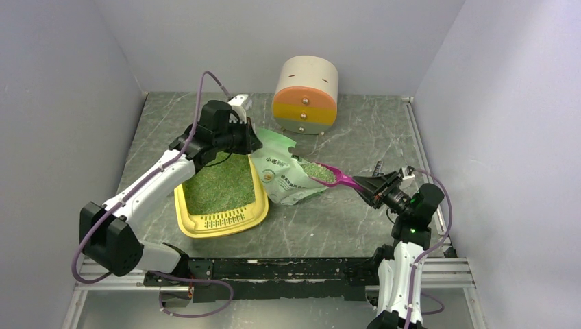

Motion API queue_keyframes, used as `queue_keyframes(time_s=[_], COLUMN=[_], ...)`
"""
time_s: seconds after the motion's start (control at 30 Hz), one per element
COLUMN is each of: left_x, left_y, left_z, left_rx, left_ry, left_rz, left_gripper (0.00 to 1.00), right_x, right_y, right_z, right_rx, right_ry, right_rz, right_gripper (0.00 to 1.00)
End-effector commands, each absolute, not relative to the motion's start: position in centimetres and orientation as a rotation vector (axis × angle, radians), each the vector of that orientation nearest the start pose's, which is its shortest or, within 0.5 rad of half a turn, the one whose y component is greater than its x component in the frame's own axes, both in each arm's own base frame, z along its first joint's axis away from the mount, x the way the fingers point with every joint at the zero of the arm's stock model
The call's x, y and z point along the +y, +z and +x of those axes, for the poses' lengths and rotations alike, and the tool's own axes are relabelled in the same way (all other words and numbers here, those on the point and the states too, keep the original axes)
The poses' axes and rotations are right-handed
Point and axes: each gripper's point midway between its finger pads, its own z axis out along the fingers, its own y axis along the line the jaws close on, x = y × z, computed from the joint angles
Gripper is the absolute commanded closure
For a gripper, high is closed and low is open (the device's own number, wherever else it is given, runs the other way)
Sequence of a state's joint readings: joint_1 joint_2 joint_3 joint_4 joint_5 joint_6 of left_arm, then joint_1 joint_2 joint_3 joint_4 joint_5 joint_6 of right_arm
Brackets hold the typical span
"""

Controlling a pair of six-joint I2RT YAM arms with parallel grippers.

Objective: Fill the litter box with clean litter
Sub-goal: 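Scoop the cat litter from the cat litter bag.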

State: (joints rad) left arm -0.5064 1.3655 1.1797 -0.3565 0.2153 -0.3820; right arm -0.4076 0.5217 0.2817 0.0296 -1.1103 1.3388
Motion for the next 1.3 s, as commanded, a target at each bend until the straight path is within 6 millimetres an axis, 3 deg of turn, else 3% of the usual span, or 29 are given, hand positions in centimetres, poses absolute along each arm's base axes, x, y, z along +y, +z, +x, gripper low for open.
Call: queue_keyframes(time_s=[0.0, 0.17, 0.63, 1.0, 1.27], left_x=[-22.4, -22.3, -22.6, -23.9, -23.5], left_y=[22.5, 21.6, 21.8, 23.2, 24.2], left_z=[34.3, 34.2, 34.1, 33.9, 34.0], left_rx=[2.196, 2.227, 2.221, 2.163, 2.131], left_ry=[-0.636, -0.632, -0.658, -0.753, -0.743], left_rz=[0.190, 0.175, 0.180, 0.216, 0.185], left_gripper=[0.95, 0.95, 0.95, 0.95, 0.95], right_x=[9.9, 9.9, 9.9, 9.9, 10.2], right_y=[22.5, 23.7, 24.3, 26.4, 27.7], right_z=[21.1, 21.1, 21.1, 21.2, 21.0], right_rx=[1.781, 1.730, 1.686, 1.677, 1.665], right_ry=[1.615, 1.649, 1.676, 1.670, 1.698], right_rz=[0.741, 0.733, 0.720, 0.663, 0.645], right_gripper=[1.00, 1.00, 1.00, 1.00, 1.00])
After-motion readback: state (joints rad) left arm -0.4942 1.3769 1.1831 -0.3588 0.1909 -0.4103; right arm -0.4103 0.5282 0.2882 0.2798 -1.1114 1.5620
